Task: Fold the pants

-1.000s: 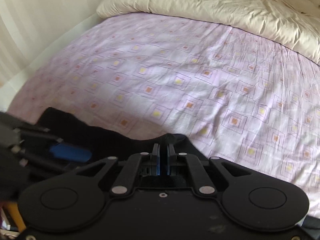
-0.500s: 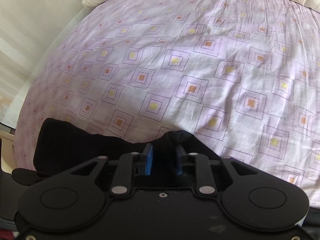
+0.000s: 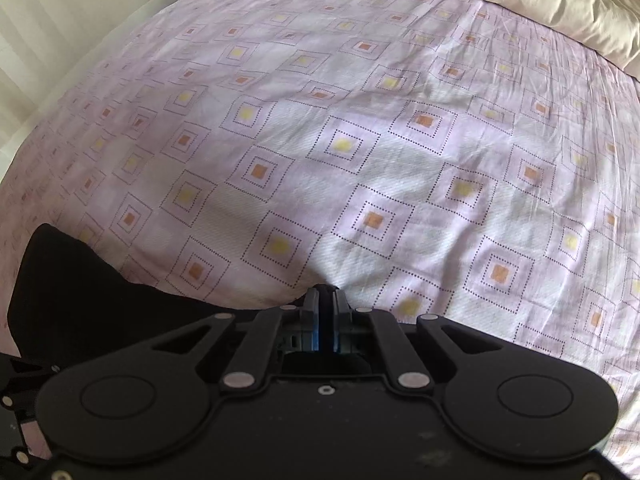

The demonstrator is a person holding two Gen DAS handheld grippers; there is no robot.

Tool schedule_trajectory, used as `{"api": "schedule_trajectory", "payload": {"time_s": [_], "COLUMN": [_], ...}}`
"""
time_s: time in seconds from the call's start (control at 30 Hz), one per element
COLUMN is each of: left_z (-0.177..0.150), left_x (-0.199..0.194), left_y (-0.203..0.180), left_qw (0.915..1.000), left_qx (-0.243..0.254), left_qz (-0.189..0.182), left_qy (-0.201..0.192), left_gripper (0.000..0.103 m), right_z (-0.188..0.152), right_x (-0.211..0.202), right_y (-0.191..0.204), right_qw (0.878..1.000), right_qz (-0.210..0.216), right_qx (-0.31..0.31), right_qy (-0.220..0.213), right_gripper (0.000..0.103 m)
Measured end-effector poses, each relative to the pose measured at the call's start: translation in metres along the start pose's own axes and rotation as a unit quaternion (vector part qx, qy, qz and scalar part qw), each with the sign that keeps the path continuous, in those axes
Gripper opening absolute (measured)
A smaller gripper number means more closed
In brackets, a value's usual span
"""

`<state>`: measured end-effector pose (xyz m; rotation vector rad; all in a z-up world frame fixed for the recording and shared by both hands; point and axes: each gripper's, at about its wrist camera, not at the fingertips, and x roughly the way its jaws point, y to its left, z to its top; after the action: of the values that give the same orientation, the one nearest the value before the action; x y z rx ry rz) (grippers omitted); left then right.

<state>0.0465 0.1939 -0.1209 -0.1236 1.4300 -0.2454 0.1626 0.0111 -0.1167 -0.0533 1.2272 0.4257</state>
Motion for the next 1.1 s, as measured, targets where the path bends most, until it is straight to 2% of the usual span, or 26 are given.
{"api": "schedule_trajectory", "payload": {"time_s": [0.07, 0.1, 0.13, 0.27, 0.33, 0.4, 0.57, 0.73, 0.8, 0.87, 0.93, 1.1], "left_z": [0.000, 0.006, 0.008, 0.010, 0.010, 0.004, -0.019, -0.035, -0.039, -0.041, -0.043, -0.043], "left_x": [0.001, 0.001, 0.002, -0.001, -0.007, -0.017, -0.048, -0.053, -0.046, -0.038, -0.034, -0.037], "left_y": [0.008, 0.012, 0.013, 0.014, 0.015, 0.015, 0.019, 0.027, 0.031, 0.041, 0.048, 0.046], "left_qw": [0.9993, 0.9985, 0.9979, 0.9979, 0.9985, 0.9989, 0.9975, 0.9965, 0.9955, 0.9944, 0.9945, 0.9938], "left_qx": [-0.023, -0.033, -0.038, -0.043, -0.045, -0.041, -0.012, 0.006, 0.011, 0.007, 0.002, 0.001], "left_qz": [-0.028, -0.044, -0.051, -0.047, -0.031, -0.013, 0.021, 0.049, 0.071, 0.092, 0.090, 0.093], "left_qy": [0.001, 0.004, 0.008, 0.013, -0.001, -0.017, -0.067, -0.068, -0.061, -0.051, -0.054, -0.060], "left_gripper": [0.057, 0.065, 0.066, 0.064, 0.050, 0.046, 0.046, 0.046, 0.046, 0.046, 0.046, 0.046], "right_z": [0.001, 0.000, 0.000, -0.009, -0.019, -0.035, -0.095, -0.153, -0.166, -0.177, -0.184, -0.184], "right_x": [-0.001, -0.004, -0.009, -0.052, -0.073, -0.089, -0.107, -0.101, -0.091, -0.076, -0.059, -0.061], "right_y": [-0.005, -0.007, -0.008, -0.006, -0.008, -0.010, -0.002, 0.013, 0.017, 0.019, 0.016, 0.020], "right_qw": [1.000, 1.000, 1.000, 0.996, 0.993, 0.992, 0.994, 0.996, 0.997, 0.997, 0.994, 0.993], "right_qz": [0.005, 0.000, -0.003, -0.029, -0.020, -0.013, -0.002, 0.001, -0.006, -0.030, -0.057, -0.068], "right_qx": [0.017, 0.020, 0.023, 0.031, 0.049, 0.069, 0.082, 0.081, 0.080, 0.074, 0.073, 0.076], "right_qy": [0.001, -0.001, -0.007, -0.084, -0.101, -0.106, -0.074, -0.025, -0.005, 0.022, 0.058, 0.052], "right_gripper": [0.008, 0.018, 0.031, 0.030, 0.031, 0.031, 0.028, 0.022, 0.020, 0.019, 0.014, 0.013]}}
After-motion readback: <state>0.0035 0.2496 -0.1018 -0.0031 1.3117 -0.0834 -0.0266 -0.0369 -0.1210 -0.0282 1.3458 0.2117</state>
